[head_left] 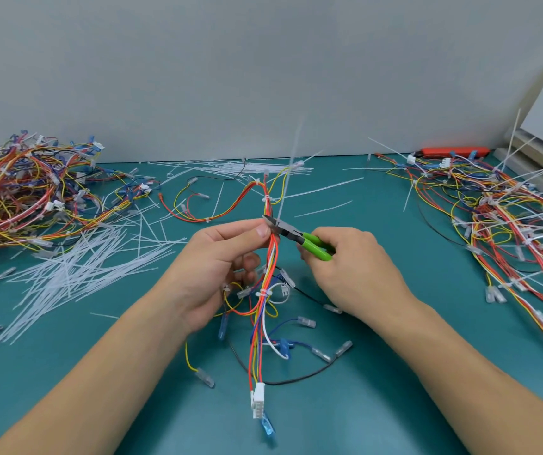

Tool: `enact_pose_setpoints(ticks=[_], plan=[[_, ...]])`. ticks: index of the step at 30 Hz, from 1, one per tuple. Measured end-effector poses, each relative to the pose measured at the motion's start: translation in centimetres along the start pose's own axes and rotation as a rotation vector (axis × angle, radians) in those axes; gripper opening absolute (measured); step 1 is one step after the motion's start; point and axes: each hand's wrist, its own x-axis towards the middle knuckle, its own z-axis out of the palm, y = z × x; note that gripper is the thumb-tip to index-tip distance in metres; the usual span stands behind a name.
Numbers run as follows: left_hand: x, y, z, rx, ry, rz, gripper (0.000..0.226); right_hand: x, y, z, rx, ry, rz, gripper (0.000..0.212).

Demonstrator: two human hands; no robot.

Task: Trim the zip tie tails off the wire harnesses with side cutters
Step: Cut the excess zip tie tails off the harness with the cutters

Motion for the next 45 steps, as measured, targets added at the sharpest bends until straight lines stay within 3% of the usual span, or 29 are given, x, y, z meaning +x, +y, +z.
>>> enact_pose_setpoints(ticks=[6,9,12,18,20,23,26,36,39,41,45], plan=[[-0.05,-0.04,0.17,0.01,-0.007,0.003,0.011,-0.08,0.23,0.31,0.01,0.024,-0.047,0.027],[-0.06,-0.01,0.28,0.014,-0.013,-0.004,0.017,-0.12,0.04,0.34,0.014,0.009,-0.112,0.007],[-0.07,0.08,0.24,0.014,-0.012,-0.009,0.025,-0.21,-0.04,0.4,0.01,-0.027,-0.111,0.029],[-0.12,0.06,0.25,0.013,-0.007,-0.014,0.026,-0.25,0.06,0.28,0.016,-0.033,-0.114,0.028],[-0.15,0.06,0.24,0.015,-0.008,-0.015,0.027,-0.22,0.07,0.27,0.017,-0.039,-0.12,0.025],[-0.11,0.07,0.25,0.014,-0.01,-0.012,0.029,-0.1,0.23,0.31,0.014,-0.02,-0.092,0.003],[-0.09,0.07,0.29,0.002,-0.002,-0.013,0.03,-0.02,0.37,0.27,0.014,-0.008,-0.021,0.027],[-0.07,0.02,0.19,-0.003,-0.01,-0.005,0.025,-0.09,0.08,0.24,0.035,0.016,-0.048,0.03],[-0.03,0.05,0.22,0.012,-0.004,-0.004,0.025,-0.19,-0.12,0.27,0.045,-0.006,-0.107,0.008],[-0.06,0.04,0.19,0.019,-0.008,-0.004,0.024,-0.34,-0.29,0.25,0.047,-0.018,-0.106,0.022],[-0.13,0.0,0.24,0.021,-0.019,-0.012,0.026,-0.46,-0.35,0.14,0.041,-0.005,-0.107,0.025]])
